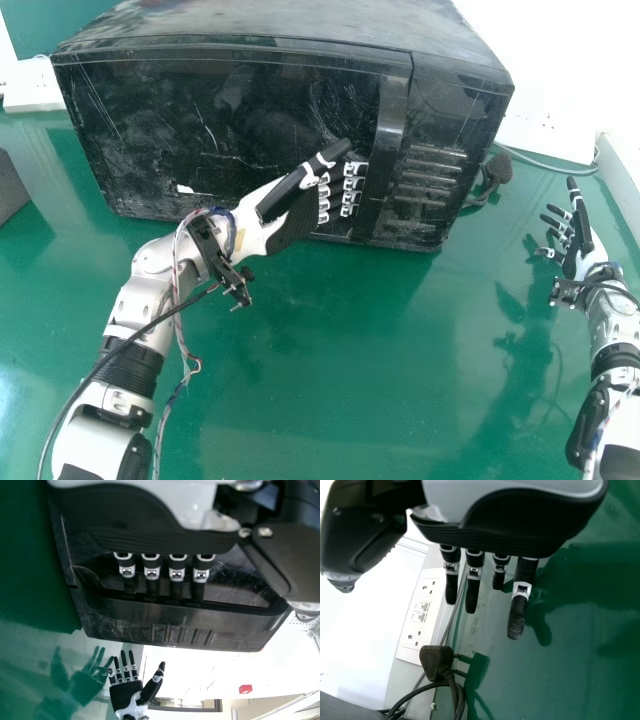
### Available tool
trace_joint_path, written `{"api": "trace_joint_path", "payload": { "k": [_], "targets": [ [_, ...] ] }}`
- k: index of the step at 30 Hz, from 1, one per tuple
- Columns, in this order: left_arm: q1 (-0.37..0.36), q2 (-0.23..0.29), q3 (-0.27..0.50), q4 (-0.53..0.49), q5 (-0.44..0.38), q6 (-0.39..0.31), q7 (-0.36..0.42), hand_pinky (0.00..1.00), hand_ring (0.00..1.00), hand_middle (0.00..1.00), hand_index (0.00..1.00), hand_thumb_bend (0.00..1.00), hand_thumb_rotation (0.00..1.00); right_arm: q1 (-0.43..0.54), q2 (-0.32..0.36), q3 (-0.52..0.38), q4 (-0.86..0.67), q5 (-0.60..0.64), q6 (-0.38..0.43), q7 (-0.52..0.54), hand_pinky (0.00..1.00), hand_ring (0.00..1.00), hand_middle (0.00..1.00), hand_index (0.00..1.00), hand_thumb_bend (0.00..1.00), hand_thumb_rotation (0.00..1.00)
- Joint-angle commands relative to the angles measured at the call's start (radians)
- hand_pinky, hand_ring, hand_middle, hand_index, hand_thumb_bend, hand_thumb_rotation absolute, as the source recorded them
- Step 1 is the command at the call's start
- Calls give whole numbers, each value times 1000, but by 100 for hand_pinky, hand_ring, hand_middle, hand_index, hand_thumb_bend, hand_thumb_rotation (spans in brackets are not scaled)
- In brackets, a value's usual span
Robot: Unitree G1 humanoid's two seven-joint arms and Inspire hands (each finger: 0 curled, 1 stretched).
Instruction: Open the door of oven
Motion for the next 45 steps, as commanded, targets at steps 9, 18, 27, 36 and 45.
{"api": "trace_joint_path", "payload": {
  "k": [9,18,27,36,45],
  "targets": [
    [12,-4,1,-18,4,-5,10,79,93,99,100,100,92,61,25,7,38,-17,44,2,69,75,81,84,100,100],
    [13,-6,-1,-22,4,-2,10,74,89,96,100,100,93,61,25,5,39,-15,44,2,68,72,80,83,100,100],
    [11,-2,-3,-10,6,-35,-9,67,83,88,100,100,95,61,26,12,37,-18,37,-3,76,79,82,84,100,100],
    [12,-3,-2,-10,2,-36,-16,66,80,85,99,100,95,58,25,6,38,-13,47,5,73,80,84,85,100,100],
    [13,-4,-4,-8,4,-32,-12,64,76,81,93,100,93,57,28,3,37,-13,46,1,68,71,80,82,95,100]
  ]
}}
